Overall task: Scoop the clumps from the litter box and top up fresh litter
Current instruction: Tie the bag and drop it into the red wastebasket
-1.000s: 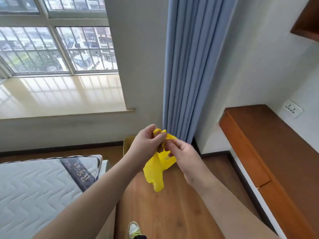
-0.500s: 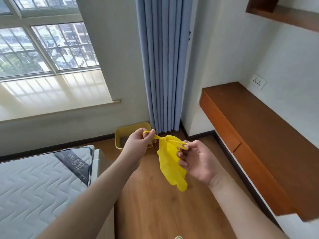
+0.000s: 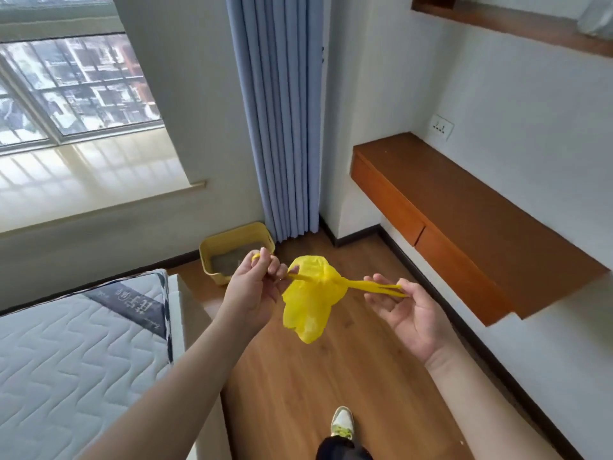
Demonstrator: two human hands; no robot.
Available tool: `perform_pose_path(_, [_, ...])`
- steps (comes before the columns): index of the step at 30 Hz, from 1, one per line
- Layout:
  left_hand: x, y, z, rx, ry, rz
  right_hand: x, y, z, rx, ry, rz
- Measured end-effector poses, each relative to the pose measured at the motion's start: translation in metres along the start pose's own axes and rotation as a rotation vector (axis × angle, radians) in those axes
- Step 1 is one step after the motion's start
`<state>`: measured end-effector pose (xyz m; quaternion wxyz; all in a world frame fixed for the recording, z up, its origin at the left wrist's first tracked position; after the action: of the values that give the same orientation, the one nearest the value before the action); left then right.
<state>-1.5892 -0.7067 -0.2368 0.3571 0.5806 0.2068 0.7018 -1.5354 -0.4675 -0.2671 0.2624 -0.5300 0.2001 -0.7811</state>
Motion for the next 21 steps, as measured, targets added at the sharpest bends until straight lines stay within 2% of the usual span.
perform_pose_path(3, [-0.006,-0.014,0.014,-0.005,0.009,-0.078,-0.025,0.000,0.036,-0.063,0.099,-0.056])
perform_pose_path(6, [-0.005,-0.035,0.016,-0.005,0.026,-0.269,-0.061,-0.008,0.076,-0.133,0.188,0.058])
perform_pose_path(12, [0.053,-0.096,0.035,-0.021,-0.055,-0.688,-0.131,-0.051,0.172,-0.269,0.339,0.591])
perform_pose_path(14, [0.078,-0.111,0.044,0.086,-0.104,-0.895,-0.146,-0.068,0.197,-0.310,0.403,0.768])
perform_pose_path(16, [0.112,-0.132,0.063,0.242,-0.272,-1.265,-0.160,-0.080,0.219,-0.343,0.433,0.873])
perform_pose_path(19, [0.158,-0.192,0.108,0.344,-0.721,-1.695,-0.178,-0.096,0.255,-0.391,0.431,0.873])
perform_pose_path(21, [0.182,-0.234,0.141,0.466,-0.995,-1.875,-0.191,-0.110,0.283,-0.435,0.437,0.827])
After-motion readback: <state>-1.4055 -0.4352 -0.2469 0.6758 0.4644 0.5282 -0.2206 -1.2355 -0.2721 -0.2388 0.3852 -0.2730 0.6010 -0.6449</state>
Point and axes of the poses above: each hand's wrist, its own z-axis away from the middle knuckle, its own x-axis out of the palm, y = z × x, the point moved 7 cm from there along -z, towards the middle knuckle, and after that the axes turned 2 degrees about -x, right-handed, at the moved point
